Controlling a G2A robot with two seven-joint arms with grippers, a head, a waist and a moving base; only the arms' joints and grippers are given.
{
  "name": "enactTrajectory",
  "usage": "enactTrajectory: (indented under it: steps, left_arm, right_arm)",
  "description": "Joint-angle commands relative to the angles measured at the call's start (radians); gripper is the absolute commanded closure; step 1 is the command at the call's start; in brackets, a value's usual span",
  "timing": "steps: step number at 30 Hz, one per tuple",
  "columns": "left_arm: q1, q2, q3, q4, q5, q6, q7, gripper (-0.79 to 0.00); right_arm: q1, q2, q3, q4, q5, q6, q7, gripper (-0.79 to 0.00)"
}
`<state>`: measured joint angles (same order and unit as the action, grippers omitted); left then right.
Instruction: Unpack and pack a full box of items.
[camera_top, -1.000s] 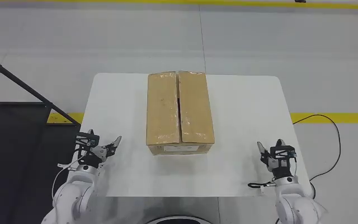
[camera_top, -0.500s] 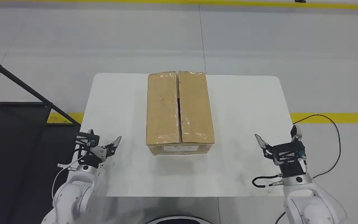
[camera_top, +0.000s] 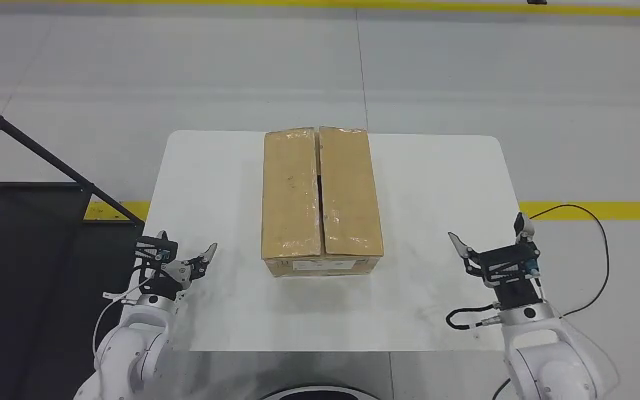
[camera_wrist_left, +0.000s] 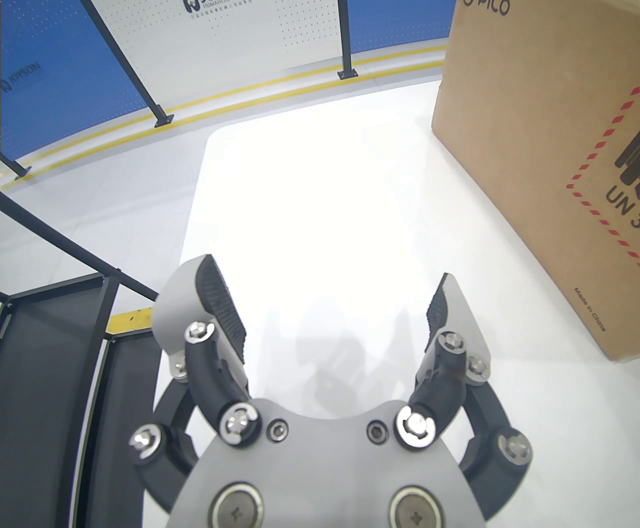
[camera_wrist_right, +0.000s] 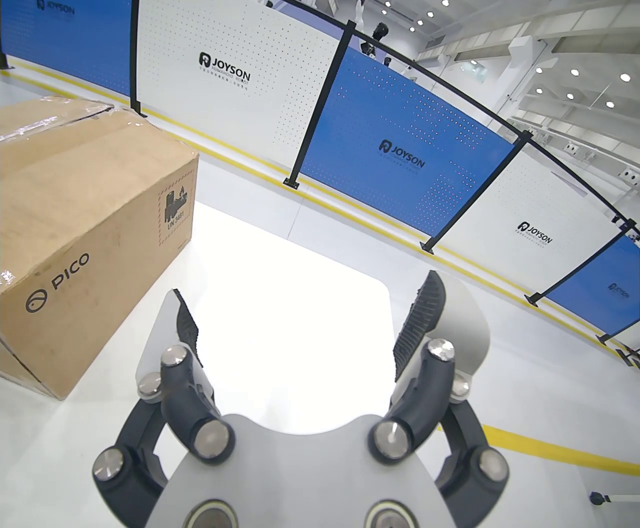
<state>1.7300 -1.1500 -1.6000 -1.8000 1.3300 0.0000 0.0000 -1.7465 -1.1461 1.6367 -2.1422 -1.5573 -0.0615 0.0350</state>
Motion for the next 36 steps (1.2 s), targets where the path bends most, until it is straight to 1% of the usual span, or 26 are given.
enactTrajectory:
  steps: [1,14,16,20,21,22,24,26,27,30,33,36]
  left_arm:
    - [0.0,0.0,0.0,0.0,0.0,0.0,0.0,-0.785]
    - [0.0,0.0,0.0,0.0,0.0,0.0,0.0,-0.785]
    - [0.0,0.0,0.0,0.0,0.0,0.0,0.0,-0.785]
    - [0.0,0.0,0.0,0.0,0.0,0.0,0.0,-0.785]
    - [-0.002,0.0,0.007,0.009,0.002,-0.011,0.002,-0.785]
    - [-0.014,-0.001,0.023,0.04,-0.001,-0.037,0.006,-0.785]
    - [-0.061,-0.003,0.068,0.109,0.009,-0.106,0.009,-0.785]
    - [-0.111,-0.004,0.096,0.175,0.008,-0.167,0.023,-0.785]
    - [-0.128,-0.004,0.103,0.199,-0.002,-0.202,0.041,-0.785]
    - [-0.158,-0.005,0.105,0.251,-0.032,-0.257,0.108,-0.785]
    - [-0.159,-0.004,0.094,0.255,-0.062,-0.296,0.165,-0.785]
    - [-0.149,-0.004,0.085,0.23,-0.089,-0.317,0.174,-0.785]
  right_arm:
    - [0.0,0.0,0.0,0.0,0.0,0.0,0.0,-0.785]
    - [0.001,0.0,-0.001,-0.001,-0.002,-0.003,-0.002,-0.785]
    - [0.007,0.001,-0.004,-0.004,-0.024,-0.023,-0.008,-0.785]
    - [0.037,0.002,-0.027,-0.019,-0.081,-0.045,0.019,-0.785]
    - [0.044,0.002,-0.033,-0.024,-0.094,-0.053,0.027,-0.785]
    - [0.051,0.002,-0.039,-0.03,-0.108,-0.062,0.034,-0.785]
    - [0.054,0.002,-0.04,-0.032,-0.12,-0.064,0.041,-0.785]
    - [0.054,0.002,-0.04,-0.032,-0.12,-0.064,0.041,-0.785]
    - [0.054,0.002,-0.04,-0.032,-0.12,-0.064,0.041,-0.785]
    - [0.054,0.002,-0.04,-0.032,-0.12,-0.064,0.041,-0.785]
    - [0.054,0.002,-0.04,-0.032,-0.12,-0.064,0.041,-0.785]
    - [0.054,0.002,-0.04,-0.031,-0.119,-0.064,0.041,-0.785]
